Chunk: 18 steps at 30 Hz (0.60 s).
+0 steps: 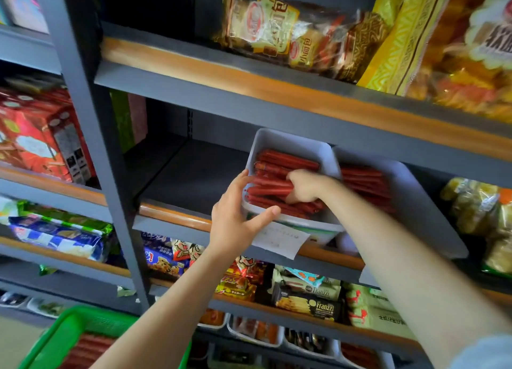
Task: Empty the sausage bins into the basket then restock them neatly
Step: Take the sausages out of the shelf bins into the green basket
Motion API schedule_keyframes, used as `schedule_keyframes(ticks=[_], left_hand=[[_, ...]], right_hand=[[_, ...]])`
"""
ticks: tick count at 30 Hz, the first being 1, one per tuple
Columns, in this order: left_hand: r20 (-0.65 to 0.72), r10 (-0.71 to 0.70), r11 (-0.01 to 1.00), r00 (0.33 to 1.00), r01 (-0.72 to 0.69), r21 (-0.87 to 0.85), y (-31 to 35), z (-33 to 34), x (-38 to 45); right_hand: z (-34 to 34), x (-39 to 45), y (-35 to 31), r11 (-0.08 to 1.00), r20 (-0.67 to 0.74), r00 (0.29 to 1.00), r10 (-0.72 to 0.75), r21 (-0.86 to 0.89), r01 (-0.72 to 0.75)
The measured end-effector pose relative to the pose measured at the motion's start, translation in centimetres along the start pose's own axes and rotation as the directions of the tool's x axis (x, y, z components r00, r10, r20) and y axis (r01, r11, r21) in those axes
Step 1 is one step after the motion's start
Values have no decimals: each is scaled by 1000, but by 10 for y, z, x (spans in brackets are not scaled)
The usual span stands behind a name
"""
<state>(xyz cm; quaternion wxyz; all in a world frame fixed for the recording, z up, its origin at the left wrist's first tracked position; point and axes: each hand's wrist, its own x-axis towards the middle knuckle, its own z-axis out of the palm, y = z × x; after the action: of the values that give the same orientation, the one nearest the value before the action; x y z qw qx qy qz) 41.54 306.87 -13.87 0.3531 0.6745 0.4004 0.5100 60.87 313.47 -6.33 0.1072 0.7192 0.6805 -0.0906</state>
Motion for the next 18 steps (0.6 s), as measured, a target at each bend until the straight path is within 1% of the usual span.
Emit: schedule_keyframes(ticks=[3,6,8,10,14,16,17,18], left_hand=[[5,-1,1000,1000,1,15,-1,0,0],[13,-13,1000,1000,13,19,-3,1,0],[17,-15,1000,1000,15,8,-3,0,0],[24,-18,1000,1000,18,2,-3,-1,1],[92,-56,998,994,59,-22,7,-10,1],[39,-55,998,998,55,-18,15,-20,-7],[-2,-83,994,997,83,-68,21,-27,-14],[-19,-153,972,988,146,-186,28,-35,-22]], right_hand=[[4,-7,5,990,-41,999,13,138,-7],[-3,-21,6,973,-76,997,31,230,-13],[-13,-35,7,943,-96,994,55,334,-20],[-27,-53,7,901,-93,994,50,434,-4],[-50,-99,-6,798,-93,994,-66,593,108],[-53,-117,-18,738,-72,985,-157,654,165],[-53,-123,-26,702,-56,977,-206,687,187],[-51,-128,-36,659,-45,965,-258,723,210]])
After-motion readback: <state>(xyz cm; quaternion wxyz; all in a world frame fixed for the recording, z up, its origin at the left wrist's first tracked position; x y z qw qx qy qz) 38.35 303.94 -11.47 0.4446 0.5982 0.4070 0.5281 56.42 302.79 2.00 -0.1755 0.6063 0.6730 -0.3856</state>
